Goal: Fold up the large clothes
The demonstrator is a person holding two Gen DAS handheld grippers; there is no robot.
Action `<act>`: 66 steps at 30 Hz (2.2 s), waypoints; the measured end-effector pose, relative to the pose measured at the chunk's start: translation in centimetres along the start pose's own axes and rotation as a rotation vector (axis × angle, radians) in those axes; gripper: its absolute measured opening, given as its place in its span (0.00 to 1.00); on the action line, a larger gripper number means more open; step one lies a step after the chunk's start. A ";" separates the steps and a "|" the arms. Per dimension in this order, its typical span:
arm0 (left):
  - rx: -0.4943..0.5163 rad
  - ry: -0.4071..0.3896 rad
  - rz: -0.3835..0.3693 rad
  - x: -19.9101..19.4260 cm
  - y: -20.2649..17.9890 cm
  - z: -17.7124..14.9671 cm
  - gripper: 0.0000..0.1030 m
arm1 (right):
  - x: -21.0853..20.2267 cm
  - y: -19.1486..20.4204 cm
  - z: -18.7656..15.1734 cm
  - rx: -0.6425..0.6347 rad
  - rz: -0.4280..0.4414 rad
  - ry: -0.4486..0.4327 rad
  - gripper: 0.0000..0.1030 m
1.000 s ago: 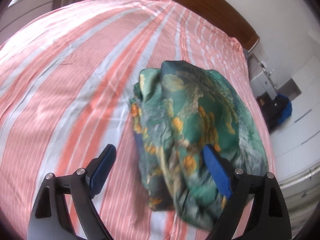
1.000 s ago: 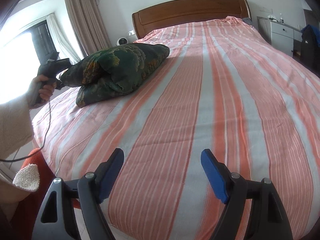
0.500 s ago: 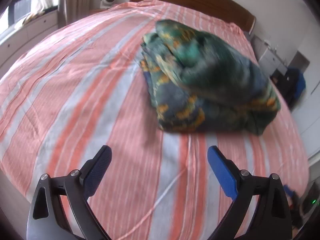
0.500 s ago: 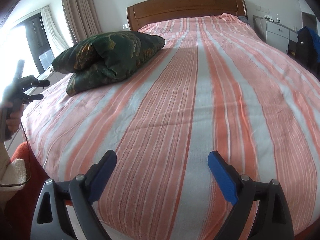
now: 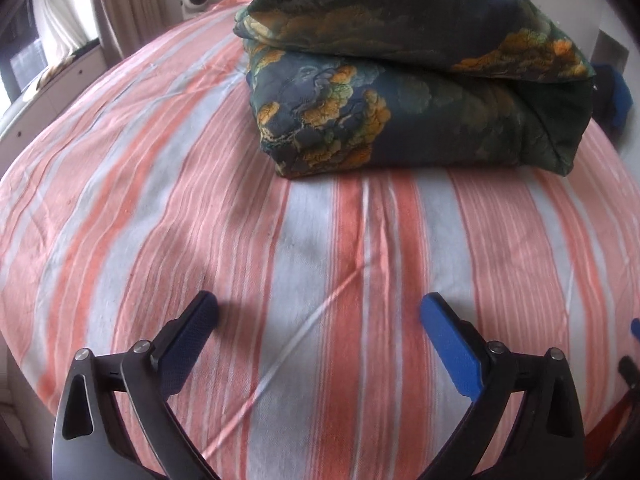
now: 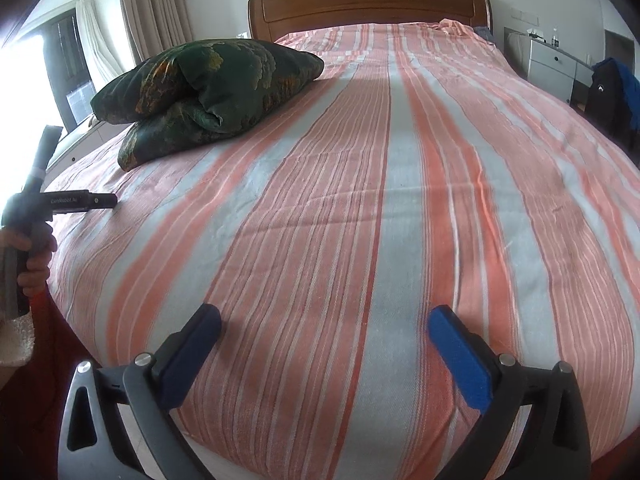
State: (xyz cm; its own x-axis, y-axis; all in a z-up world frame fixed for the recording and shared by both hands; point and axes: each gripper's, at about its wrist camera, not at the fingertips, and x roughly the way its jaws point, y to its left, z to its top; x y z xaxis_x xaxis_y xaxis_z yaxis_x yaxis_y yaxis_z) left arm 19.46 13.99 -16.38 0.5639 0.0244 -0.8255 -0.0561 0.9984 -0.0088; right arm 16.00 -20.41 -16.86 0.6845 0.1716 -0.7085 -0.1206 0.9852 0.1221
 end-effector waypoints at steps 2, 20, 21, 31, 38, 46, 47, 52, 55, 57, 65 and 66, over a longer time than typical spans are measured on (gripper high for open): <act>0.001 0.000 0.007 0.4 -0.2 -0.2 1.00 | 0.0 -0.1 0.2 0.007 0.006 0.010 1.00; -0.013 -0.067 -0.051 -1.0 0.8 -1.7 1.00 | 10.2 17.2 28.1 -0.195 0.315 -0.048 1.00; -0.010 -0.069 -0.053 -0.8 1.0 -1.7 1.00 | 12.5 18.1 27.6 -0.231 0.272 0.014 1.00; 0.021 -0.073 -0.076 -1.5 0.8 -2.2 1.00 | 10.6 21.1 27.6 -0.454 0.157 0.073 0.99; 0.021 -0.070 -0.084 -1.1 1.0 -1.9 1.00 | 13.7 25.9 35.9 -0.427 0.208 -0.008 0.99; 0.071 -0.080 -0.088 -1.2 0.6 -2.4 1.00 | 27.9 28.5 32.2 -0.417 0.106 0.176 1.00; 0.071 -0.079 -0.088 -1.2 0.5 -2.5 1.00 | 28.3 28.4 32.0 -0.409 0.105 0.174 1.00; 0.066 -0.079 -0.076 -1.2 0.2 -2.4 1.00 | 27.9 28.1 32.4 -0.403 0.113 0.173 1.00; 0.061 -0.080 -0.079 -1.3 0.3 -2.4 1.00 | 25.4 28.7 34.2 -0.422 0.135 0.156 1.00; 0.054 -0.080 -0.084 -1.6 0.6 -2.4 1.00 | 21.6 28.4 35.6 -0.427 0.185 0.109 1.00; -0.175 -0.071 -0.152 -3.2 5.8 -2.0 0.99 | 8.7 25.3 31.3 -0.413 0.498 -0.014 1.00; -0.237 -0.072 -0.165 -3.6 7.4 -1.8 0.99 | 8.2 25.7 29.8 -0.424 0.626 0.007 1.00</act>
State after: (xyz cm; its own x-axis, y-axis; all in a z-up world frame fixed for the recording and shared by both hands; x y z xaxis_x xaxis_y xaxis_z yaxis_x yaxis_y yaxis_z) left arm 15.59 21.17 -14.49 0.6380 -0.1247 -0.7598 -0.1449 0.9497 -0.2775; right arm 39.92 6.34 1.13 0.3929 0.6974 -0.5994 -0.7524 0.6185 0.2266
